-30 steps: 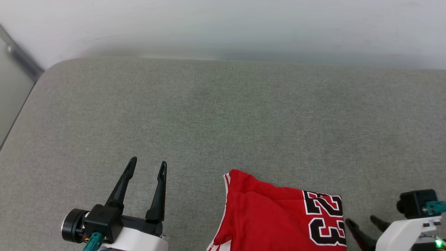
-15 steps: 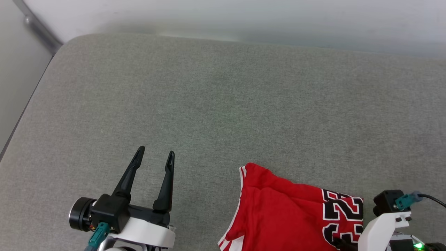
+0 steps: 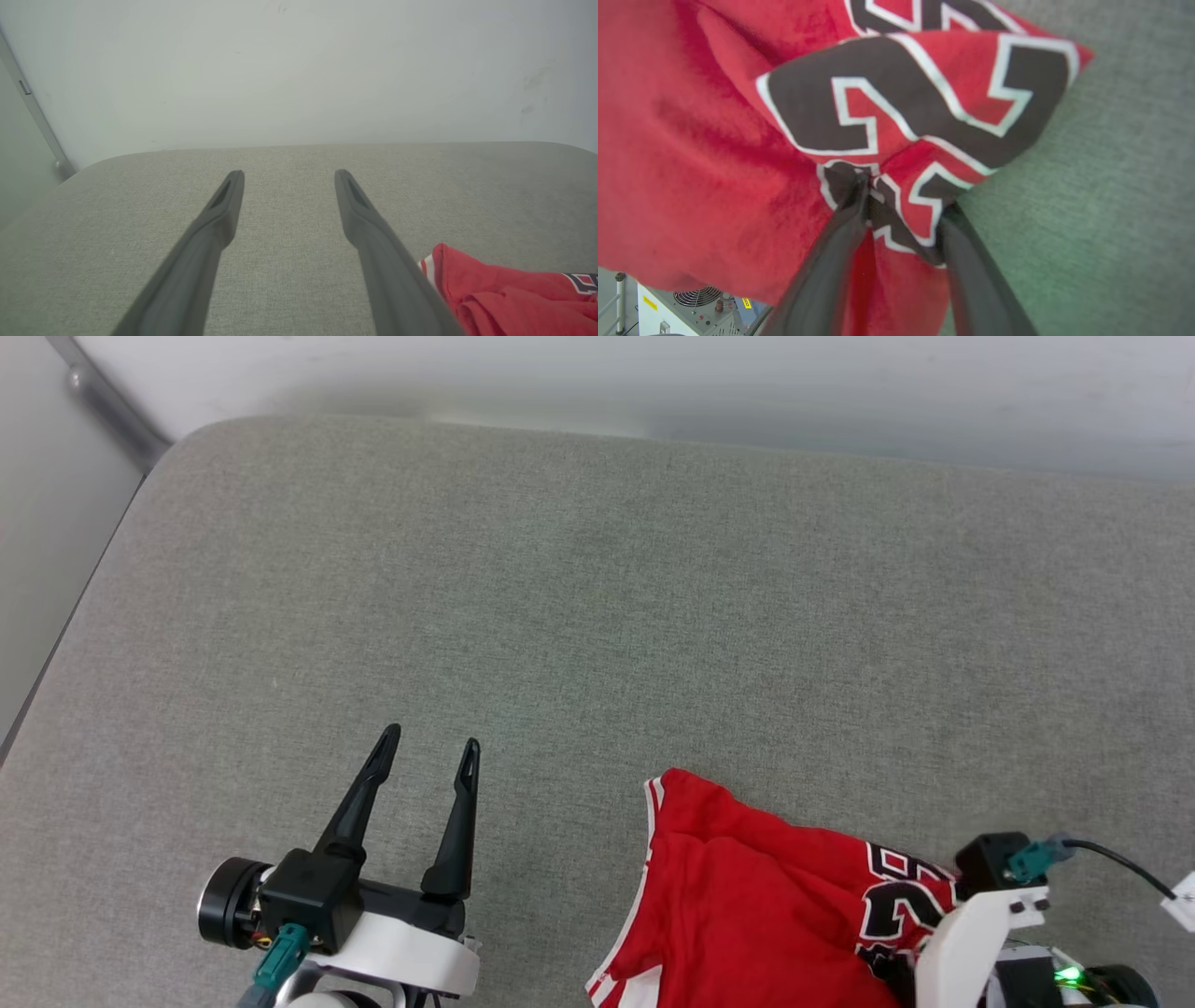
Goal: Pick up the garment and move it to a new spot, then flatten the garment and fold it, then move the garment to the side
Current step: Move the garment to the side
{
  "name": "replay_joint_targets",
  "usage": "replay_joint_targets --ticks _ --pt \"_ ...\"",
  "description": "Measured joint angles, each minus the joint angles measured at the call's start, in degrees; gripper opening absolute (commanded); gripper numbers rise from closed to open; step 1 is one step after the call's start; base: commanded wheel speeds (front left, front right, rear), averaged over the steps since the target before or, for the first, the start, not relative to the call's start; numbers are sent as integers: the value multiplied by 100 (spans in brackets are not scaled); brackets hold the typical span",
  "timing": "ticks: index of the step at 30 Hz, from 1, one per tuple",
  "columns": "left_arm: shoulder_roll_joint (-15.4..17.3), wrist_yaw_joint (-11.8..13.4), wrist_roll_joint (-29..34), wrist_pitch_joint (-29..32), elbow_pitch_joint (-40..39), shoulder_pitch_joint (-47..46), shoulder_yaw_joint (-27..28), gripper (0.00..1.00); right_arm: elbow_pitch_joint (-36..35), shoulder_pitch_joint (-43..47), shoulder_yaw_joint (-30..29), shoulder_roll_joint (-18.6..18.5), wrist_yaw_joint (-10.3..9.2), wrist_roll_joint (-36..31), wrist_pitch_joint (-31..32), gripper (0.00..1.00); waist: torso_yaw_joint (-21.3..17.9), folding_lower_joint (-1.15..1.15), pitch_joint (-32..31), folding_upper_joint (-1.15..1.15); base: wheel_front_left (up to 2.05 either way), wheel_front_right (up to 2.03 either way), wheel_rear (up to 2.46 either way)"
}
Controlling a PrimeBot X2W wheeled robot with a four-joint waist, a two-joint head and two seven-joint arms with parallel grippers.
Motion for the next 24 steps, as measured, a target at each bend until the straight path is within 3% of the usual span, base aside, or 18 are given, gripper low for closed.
replay_joint_targets --ticks 5,9,15,24 --pt "1 0 12 0 44 2 -1 100 158 -76 181 -29 11 7 -233 0 -64 0 -76 0 0 0 0" --pt "3 0 12 0 52 37 -30 100 1 -210 589 -400 20 -275 -394 0 -199 0 -151 0 0 0 0" --pt "0 0 13 0 -8 115 -134 100 -545 -783 1333 -1659 12 -902 -302 0 -600 2 -172 0 0 0 0" --pt "46 1 63 0 -115 -24 -46 100 -909 -1950 1895 -3166 12 -761 92 0 -1508 2 115 0 0 0 0"
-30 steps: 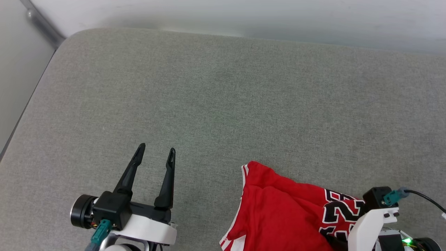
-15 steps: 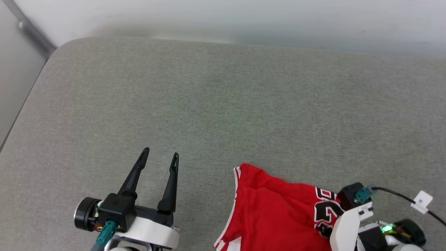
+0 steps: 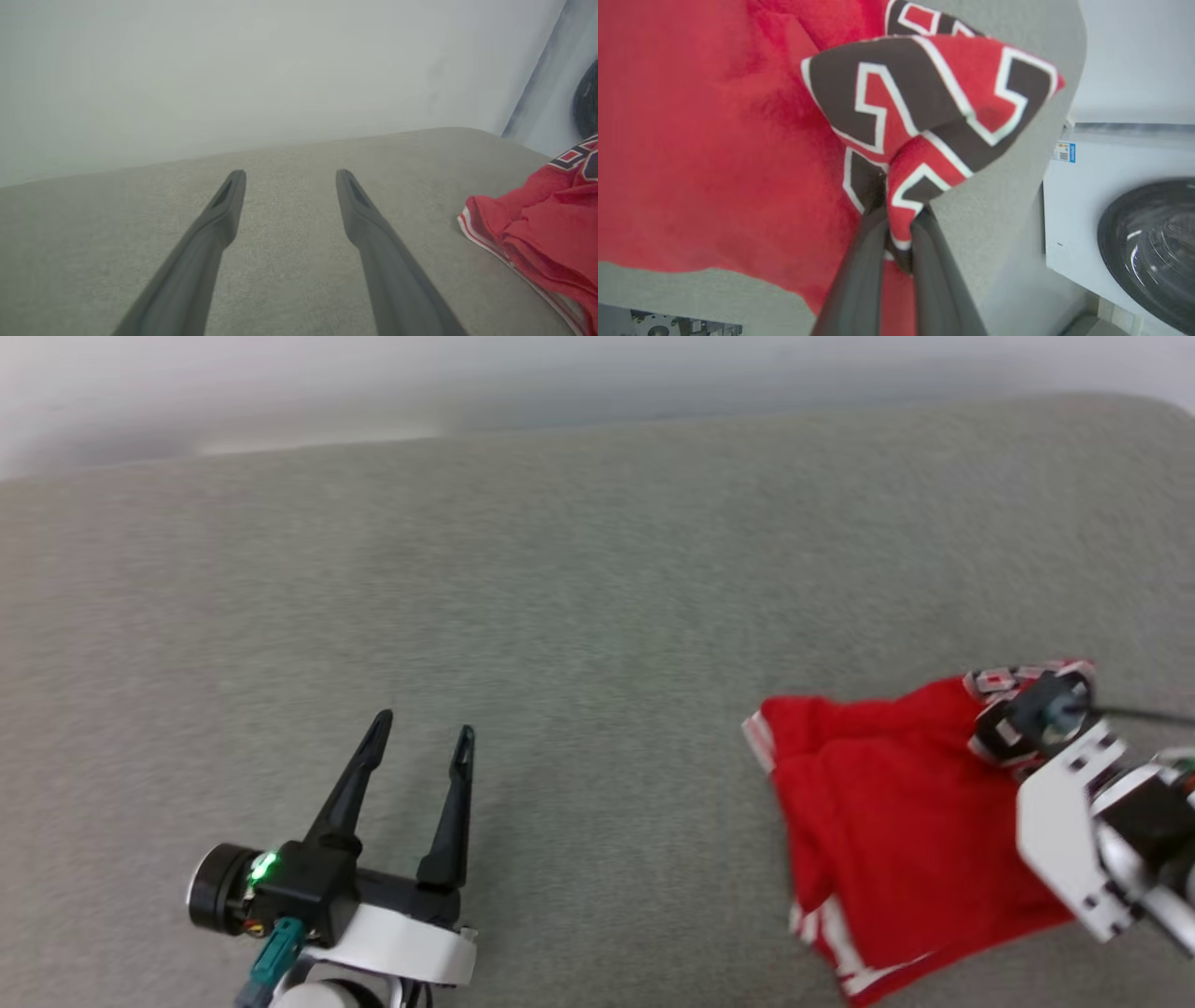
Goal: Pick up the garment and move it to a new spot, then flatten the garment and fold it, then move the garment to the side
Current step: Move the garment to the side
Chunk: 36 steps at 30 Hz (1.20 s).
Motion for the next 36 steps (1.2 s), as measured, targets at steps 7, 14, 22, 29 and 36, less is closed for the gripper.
replay_joint_targets --ticks 7,14,22,29,36 --pt "247 -1 79 0 -199 -436 -235 100 547 -702 -313 -563 2 -132 -593 0 -566 0 615 0 0 0 0" --pt "568 -1 162 0 -519 -799 -349 100 1618 -979 -779 -935 2 -416 -1373 0 -991 1 1335 0 0 0 0" --pt "832 -1 211 0 -872 -1060 -454 100 2920 -1313 -1346 -891 2 -838 -2548 0 -1238 0 1989 0 0 0 0" --pt "948 -1 219 0 -968 -1149 -482 100 3816 -1693 -1736 -621 3 -1162 -3229 0 -1173 0 2306 0 0 0 0" --pt "977 -1 229 -4 -1036 -1156 -492 100 4379 -1968 -2027 -443 3 -1491 -3575 0 -1043 0 2424 0 0 0 0"
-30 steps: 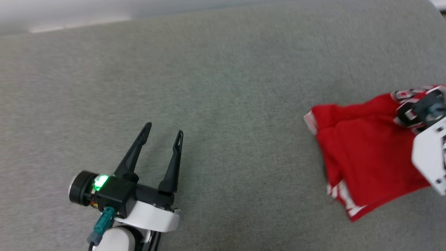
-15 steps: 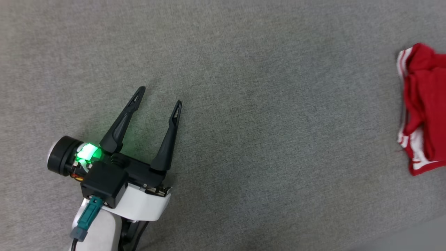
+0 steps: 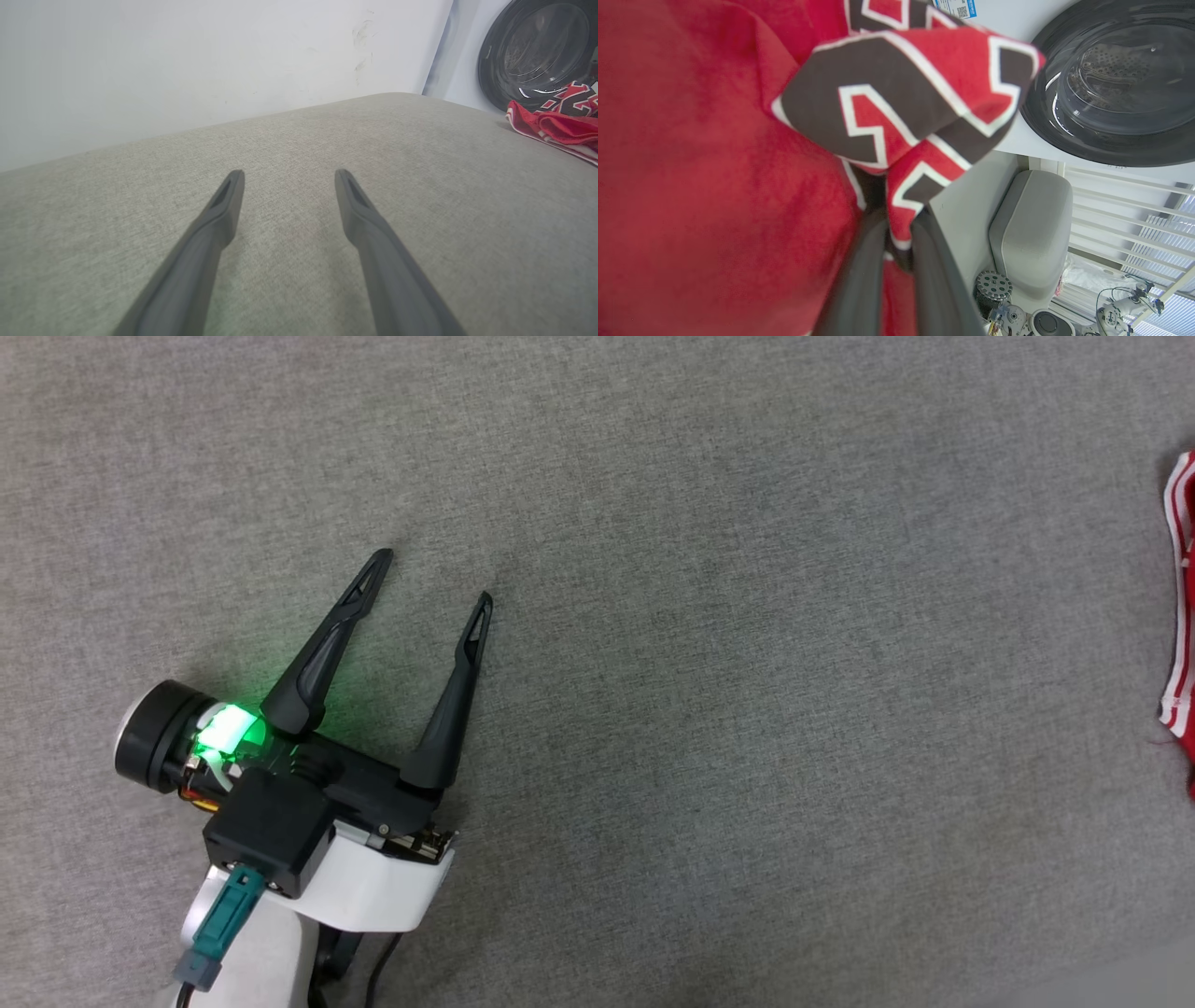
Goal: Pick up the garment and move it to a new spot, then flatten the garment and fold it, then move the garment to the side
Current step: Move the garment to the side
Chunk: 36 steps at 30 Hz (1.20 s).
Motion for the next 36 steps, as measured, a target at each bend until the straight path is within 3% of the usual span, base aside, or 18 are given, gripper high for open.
replay_joint_targets --ticks 3,4,5,13,21,28,36 --pt "-14 1 0 -1 -2 -2 2 100 109 -54 -109 73 0 -105 -66 0 39 0 -1 0 0 0 0" --pt "-24 2 -1 -1 5 -4 5 100 109 -85 -130 92 0 -156 -107 35 48 0 -13 0 0 0 0" --pt "-38 3 -2 -1 16 -4 4 100 96 -113 -130 98 0 -222 -144 100 58 0 -32 0 0 0 0" --pt "-254 47 -77 4 164 -1 14 100 -238 -179 -112 75 -1 -406 -166 100 131 -1 -449 0 0 0 0" --pt "-469 193 -179 4 534 343 361 100 -1299 -79 -191 532 -2 380 -536 100 313 -1 -1266 0 0 0 0" --pt "-631 271 -226 4 771 711 626 100 -2393 688 -245 1336 -2 859 -995 100 589 -2 -2040 0 0 0 0" --pt "-853 330 -509 4 1100 1157 862 100 -3367 1892 -467 2618 -3 1184 -1739 100 971 -2 -2798 0 0 0 0"
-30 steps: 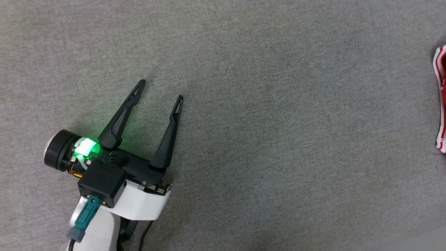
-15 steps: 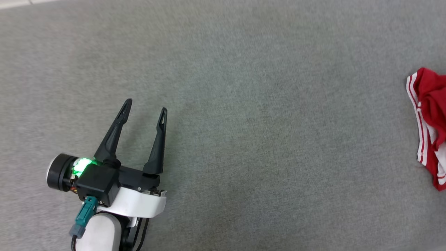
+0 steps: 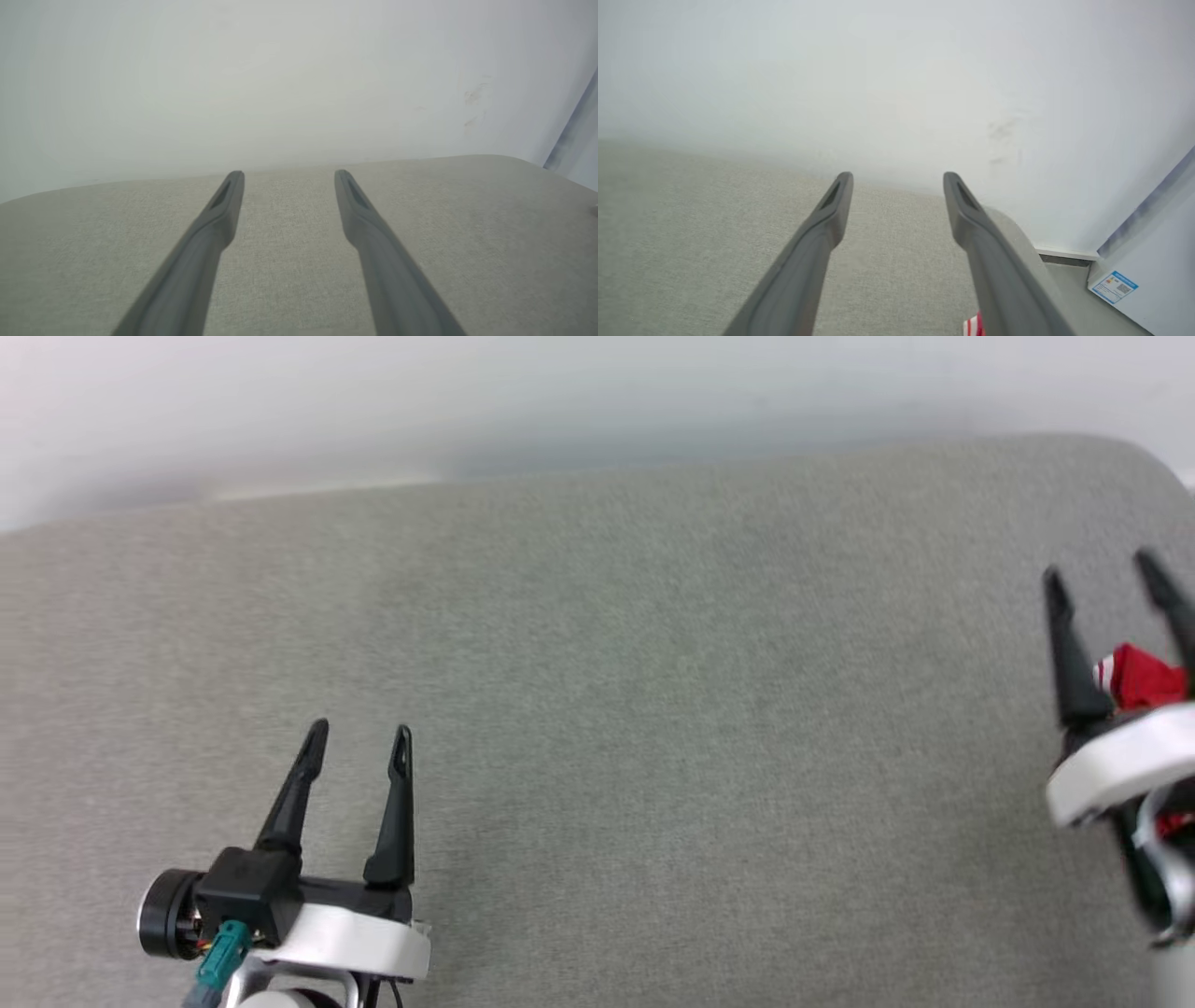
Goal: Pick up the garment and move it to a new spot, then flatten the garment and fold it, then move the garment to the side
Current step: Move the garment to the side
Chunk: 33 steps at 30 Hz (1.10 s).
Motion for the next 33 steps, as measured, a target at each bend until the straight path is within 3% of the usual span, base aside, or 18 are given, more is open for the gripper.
replay_joint_targets --ticks 7,13,33 --pt "-54 -78 34 0 243 262 54 100 -15 882 -37 800 0 172 -532 100 284 0 -456 0 0 0 0" --pt "-79 -134 193 0 382 396 23 100 243 1096 36 1048 0 258 -815 100 391 0 -693 0 0 0 0" --pt "-169 -229 79 0 571 498 129 100 649 1408 215 1206 -1 318 -1311 100 485 1 -832 0 0 0 0"
